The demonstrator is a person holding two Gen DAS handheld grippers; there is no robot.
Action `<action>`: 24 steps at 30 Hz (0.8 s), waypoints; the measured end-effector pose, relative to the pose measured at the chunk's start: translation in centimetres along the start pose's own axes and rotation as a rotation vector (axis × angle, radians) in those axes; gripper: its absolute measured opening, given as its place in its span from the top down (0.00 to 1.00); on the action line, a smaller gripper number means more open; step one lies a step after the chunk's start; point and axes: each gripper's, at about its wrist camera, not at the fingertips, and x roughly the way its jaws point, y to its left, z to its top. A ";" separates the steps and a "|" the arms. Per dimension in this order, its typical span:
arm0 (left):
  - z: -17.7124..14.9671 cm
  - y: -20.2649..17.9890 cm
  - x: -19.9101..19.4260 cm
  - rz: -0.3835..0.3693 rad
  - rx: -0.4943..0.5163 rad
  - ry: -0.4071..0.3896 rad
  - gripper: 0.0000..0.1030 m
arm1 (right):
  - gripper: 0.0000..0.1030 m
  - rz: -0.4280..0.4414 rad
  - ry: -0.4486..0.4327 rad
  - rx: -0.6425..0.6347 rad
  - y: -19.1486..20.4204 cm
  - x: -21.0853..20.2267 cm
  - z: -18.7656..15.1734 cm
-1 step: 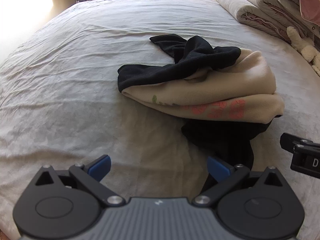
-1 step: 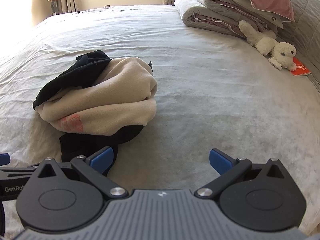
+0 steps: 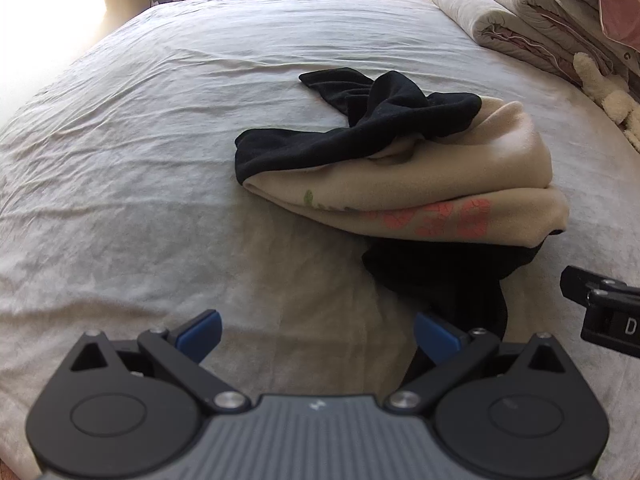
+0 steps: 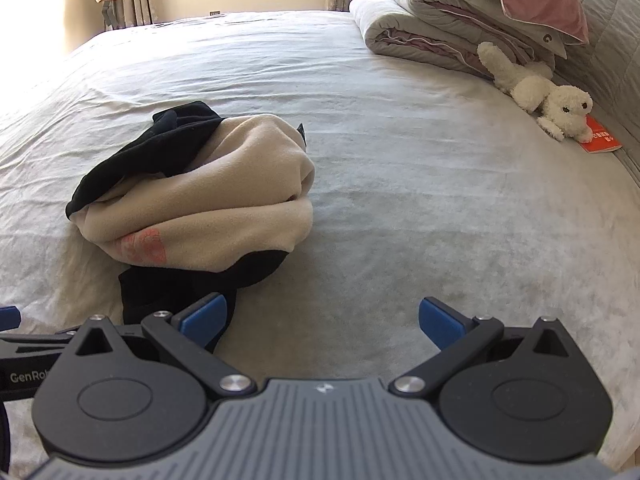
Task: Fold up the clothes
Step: 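Approach the bunched beige sweatshirt and black clothing with both tools open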
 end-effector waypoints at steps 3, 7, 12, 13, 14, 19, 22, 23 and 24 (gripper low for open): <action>-0.1 0.0 0.1 0.007 0.004 -0.004 0.01 | 0.00 -0.001 0.008 0.003 0.1 0.1 0.0; -0.1 0.1 0.1 0.016 0.009 -0.009 0.01 | 0.00 0.006 -0.010 0.007 0.2 -0.2 -0.1; -0.2 0.2 0.2 0.028 0.014 -0.015 0.01 | 0.00 0.014 0.005 -0.003 0.3 0.1 -0.1; -0.2 0.3 0.2 0.029 0.012 -0.017 0.01 | 0.00 0.014 0.005 -0.007 0.4 0.1 -0.1; -0.1 0.3 0.1 0.032 0.009 -0.020 0.01 | 0.00 0.014 0.005 -0.008 0.5 0.1 -0.1; 0.0 0.5 0.0 0.050 0.005 -0.031 0.01 | 0.00 0.015 0.006 -0.014 0.7 0.1 -0.1; 0.0 0.6 0.0 0.064 0.012 -0.036 0.01 | 0.00 0.015 0.007 -0.014 0.6 0.1 -0.1; 0.1 0.6 0.0 0.068 0.013 -0.038 0.01 | 0.00 0.015 0.008 -0.013 0.7 0.2 -0.1; 0.1 0.6 0.0 0.072 0.015 -0.041 0.01 | 0.00 0.015 0.009 -0.014 0.7 0.2 -0.1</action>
